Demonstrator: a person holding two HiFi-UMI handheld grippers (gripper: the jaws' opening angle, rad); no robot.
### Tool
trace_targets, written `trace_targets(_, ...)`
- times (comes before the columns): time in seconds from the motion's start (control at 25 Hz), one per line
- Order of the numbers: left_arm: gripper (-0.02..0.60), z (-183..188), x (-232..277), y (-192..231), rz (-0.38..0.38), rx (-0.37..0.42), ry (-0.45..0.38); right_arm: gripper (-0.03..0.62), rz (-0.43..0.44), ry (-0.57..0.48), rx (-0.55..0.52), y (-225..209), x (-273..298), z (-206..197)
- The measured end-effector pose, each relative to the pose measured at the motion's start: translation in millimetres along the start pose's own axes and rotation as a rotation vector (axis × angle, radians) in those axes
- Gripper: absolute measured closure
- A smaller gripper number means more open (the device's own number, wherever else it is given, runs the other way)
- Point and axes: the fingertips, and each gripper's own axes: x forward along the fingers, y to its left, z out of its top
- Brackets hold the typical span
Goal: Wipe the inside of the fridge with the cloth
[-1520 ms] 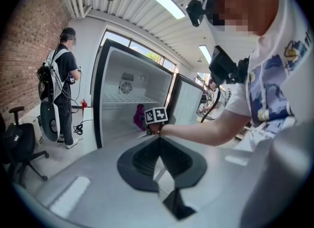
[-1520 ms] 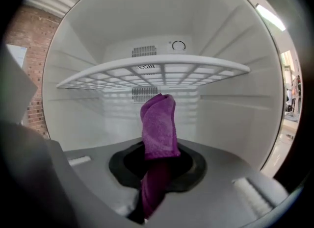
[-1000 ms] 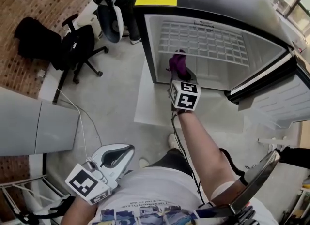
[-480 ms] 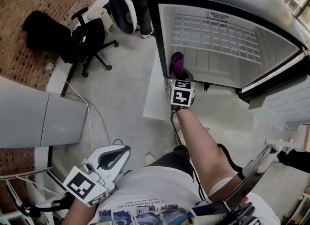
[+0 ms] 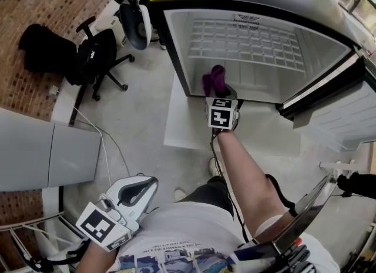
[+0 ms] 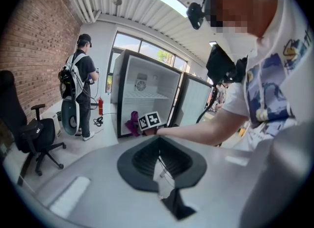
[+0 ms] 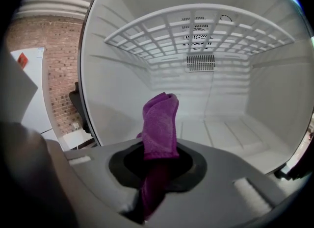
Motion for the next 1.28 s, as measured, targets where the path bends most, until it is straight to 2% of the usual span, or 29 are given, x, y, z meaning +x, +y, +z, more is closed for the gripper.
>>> trace_targets(0.84, 0.575, 20.3, 62.5, -25.4, -0.175, 0.051, 0.033, 0.542, -0.216, 0.034, -0.023, -124.2, -42.5, -21.7)
trace_targets(1.04, 0.575, 21.8, 75.9, -32.7, -0.214, 0.056, 0.039, 0.542, -0.272, 0.065, -0.052, -150.3, -56.7, -31.3)
trace_targets(1.28, 0.575, 25.9, 90.7, -45.2, -0.26, 0.071, 0.04, 0.542, -0.361, 0.104, -0.036, -185.7, -74.3, -41.7)
